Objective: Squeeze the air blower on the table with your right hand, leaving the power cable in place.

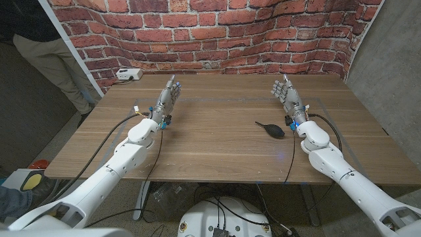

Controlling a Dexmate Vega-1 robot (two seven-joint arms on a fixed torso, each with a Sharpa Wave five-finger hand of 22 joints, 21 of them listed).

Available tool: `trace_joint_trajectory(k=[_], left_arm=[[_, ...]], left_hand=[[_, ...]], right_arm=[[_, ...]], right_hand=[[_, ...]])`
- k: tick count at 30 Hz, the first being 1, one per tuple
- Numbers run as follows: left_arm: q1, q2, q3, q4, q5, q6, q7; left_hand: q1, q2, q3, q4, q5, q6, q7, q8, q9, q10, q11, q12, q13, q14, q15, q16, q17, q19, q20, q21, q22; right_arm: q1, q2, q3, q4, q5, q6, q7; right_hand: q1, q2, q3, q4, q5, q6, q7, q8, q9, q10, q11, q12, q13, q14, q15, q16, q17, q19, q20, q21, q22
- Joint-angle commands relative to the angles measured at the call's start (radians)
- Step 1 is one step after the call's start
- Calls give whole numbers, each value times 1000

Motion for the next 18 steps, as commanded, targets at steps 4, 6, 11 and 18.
trace_joint_trajectory(k=[4, 6, 11, 18], left_arm=[[36, 28, -9, -53, 29, -20, 17], [35, 29, -8, -51, 27, -21, 9], [38, 31, -3, -58, 33, -14, 12], [52, 33, -5, -81, 47, -16, 33]], left_hand=[[9, 11, 2, -11, 5, 26, 1, 9, 4, 33, 0, 10, 3, 24, -6, 6, 2, 22, 0, 13, 4], [11, 11, 1, -11, 5, 31, 1, 10, 4, 36, 3, 11, 3, 30, -5, 7, 2, 23, 2, 13, 4], [23, 16, -6, -16, 2, 99, 7, 20, 5, 106, 8, 23, 3, 101, -8, 15, 2, 96, 8, 33, 4], [27, 18, -7, -17, 1, 114, 9, 21, 5, 119, 8, 24, 3, 113, -3, 14, 2, 104, 5, 33, 3]], right_arm=[[-87, -64, 36, -117, -31, 6, -37], [-99, -71, 41, -131, -34, 8, -41], [-138, -91, 57, -172, -46, 6, -59], [-206, -121, 89, -236, -73, 21, -91]], right_hand=[[19, -3, 2, -10, 5, -8, -1, -4, 3, 13, 1, 4, 2, 13, 0, 4, 2, 12, -11, 6, 1], [21, -3, 2, -11, 4, -9, -1, -5, 2, 15, 1, 4, 2, 13, 0, 3, 2, 12, -11, 5, 1], [24, -3, 3, -13, 4, -5, -4, -4, 2, 20, -3, 5, 2, 14, 0, 2, 2, 14, -10, 4, 2], [35, -2, 5, -22, 2, 35, -15, 10, 3, 32, -8, 5, 2, 28, -6, 1, 1, 26, -13, 2, 2]])
